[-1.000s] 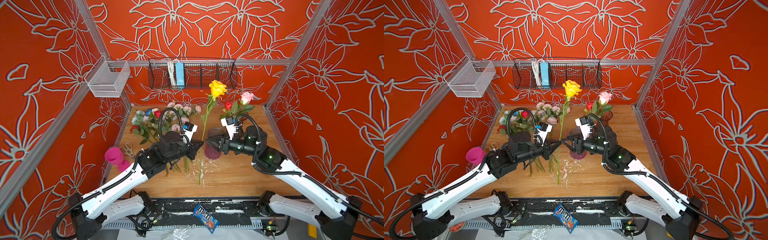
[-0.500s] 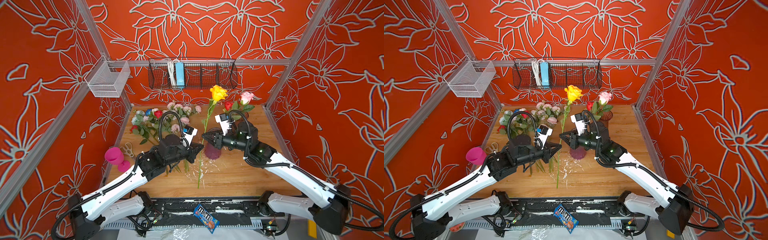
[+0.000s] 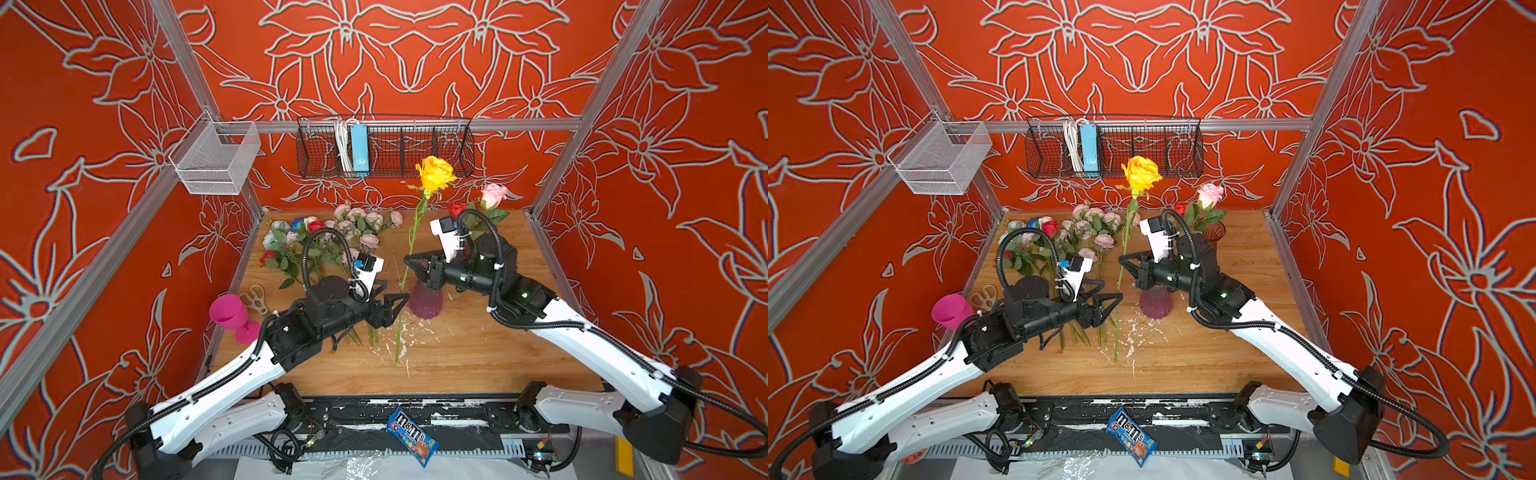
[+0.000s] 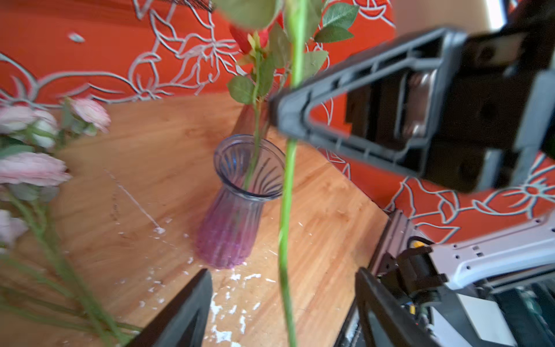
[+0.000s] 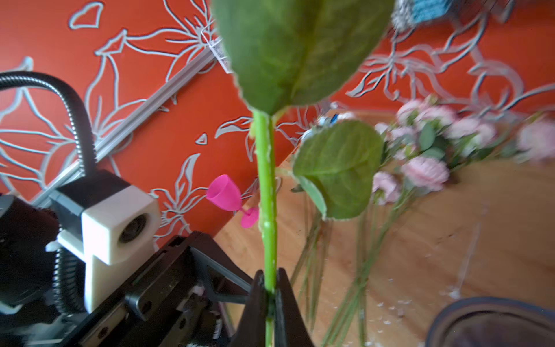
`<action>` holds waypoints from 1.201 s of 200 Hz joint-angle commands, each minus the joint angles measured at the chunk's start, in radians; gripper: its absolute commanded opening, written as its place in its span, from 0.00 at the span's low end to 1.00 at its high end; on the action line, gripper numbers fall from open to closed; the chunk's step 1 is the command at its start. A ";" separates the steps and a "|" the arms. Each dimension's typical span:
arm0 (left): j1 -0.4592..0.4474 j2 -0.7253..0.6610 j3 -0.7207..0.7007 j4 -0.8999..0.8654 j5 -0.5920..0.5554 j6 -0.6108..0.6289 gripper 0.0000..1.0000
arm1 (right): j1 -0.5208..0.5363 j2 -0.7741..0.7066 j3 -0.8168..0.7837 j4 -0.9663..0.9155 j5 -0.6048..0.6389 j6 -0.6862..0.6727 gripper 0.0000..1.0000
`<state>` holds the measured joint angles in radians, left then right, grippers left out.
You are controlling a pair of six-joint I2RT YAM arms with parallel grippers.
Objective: Arrange flowers in a vase
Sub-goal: Place the flower in the vase.
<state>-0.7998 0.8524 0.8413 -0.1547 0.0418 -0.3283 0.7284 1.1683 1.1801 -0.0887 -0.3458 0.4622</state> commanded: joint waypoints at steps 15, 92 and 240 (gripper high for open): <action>-0.004 -0.190 -0.120 0.006 -0.238 -0.080 0.82 | 0.006 -0.030 0.212 -0.096 0.257 -0.222 0.04; -0.004 -0.494 -0.274 -0.071 -0.443 -0.155 0.87 | 0.005 0.063 0.407 -0.131 0.620 -0.488 0.04; -0.004 -0.356 -0.308 0.011 -0.439 -0.165 0.90 | 0.003 0.090 0.011 -0.132 0.609 -0.308 0.10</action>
<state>-0.7998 0.4622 0.5343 -0.1890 -0.3916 -0.4763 0.7284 1.2938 1.2175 -0.2287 0.2573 0.1085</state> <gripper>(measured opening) 0.896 0.093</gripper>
